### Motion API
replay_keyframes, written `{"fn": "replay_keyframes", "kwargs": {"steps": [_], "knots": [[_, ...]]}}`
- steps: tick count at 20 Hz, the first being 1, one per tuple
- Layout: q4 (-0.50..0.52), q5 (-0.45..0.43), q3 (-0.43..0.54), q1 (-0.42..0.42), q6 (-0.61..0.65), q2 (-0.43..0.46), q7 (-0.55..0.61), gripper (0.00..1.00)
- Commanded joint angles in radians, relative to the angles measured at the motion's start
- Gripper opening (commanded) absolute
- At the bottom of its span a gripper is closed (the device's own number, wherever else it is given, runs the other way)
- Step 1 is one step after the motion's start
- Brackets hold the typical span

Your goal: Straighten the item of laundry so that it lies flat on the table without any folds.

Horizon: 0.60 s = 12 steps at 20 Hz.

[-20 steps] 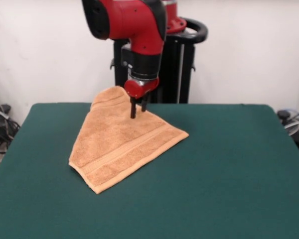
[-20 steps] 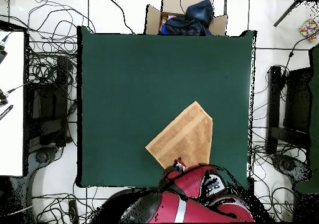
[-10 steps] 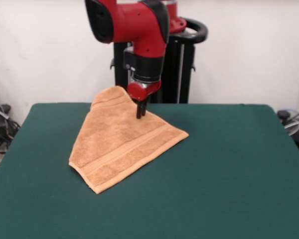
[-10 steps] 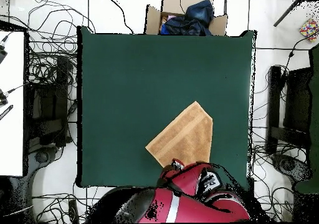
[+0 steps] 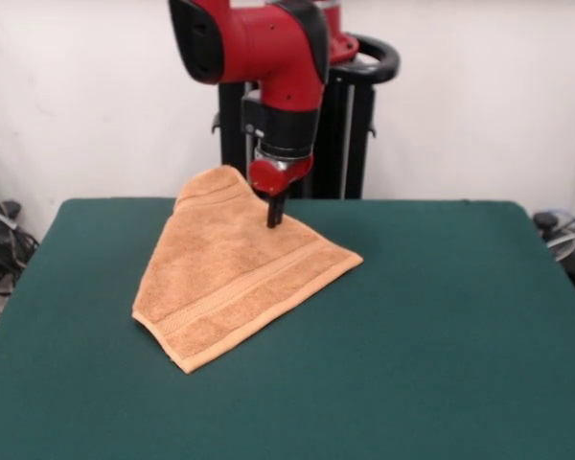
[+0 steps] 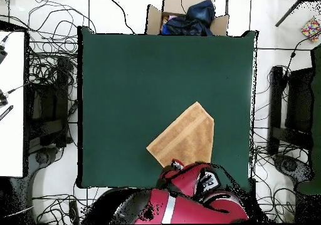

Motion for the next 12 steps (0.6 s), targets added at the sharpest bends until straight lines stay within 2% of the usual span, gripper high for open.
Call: {"fn": "replay_keyframes", "kwargs": {"steps": [1, 12], "knots": [[-0.137, 0.058, 0.043, 0.019, 0.088, 0.027, 0.139, 0.00], [-0.168, 0.067, 0.090, -0.027, 0.088, 0.088, 0.139, 0.00]]}}
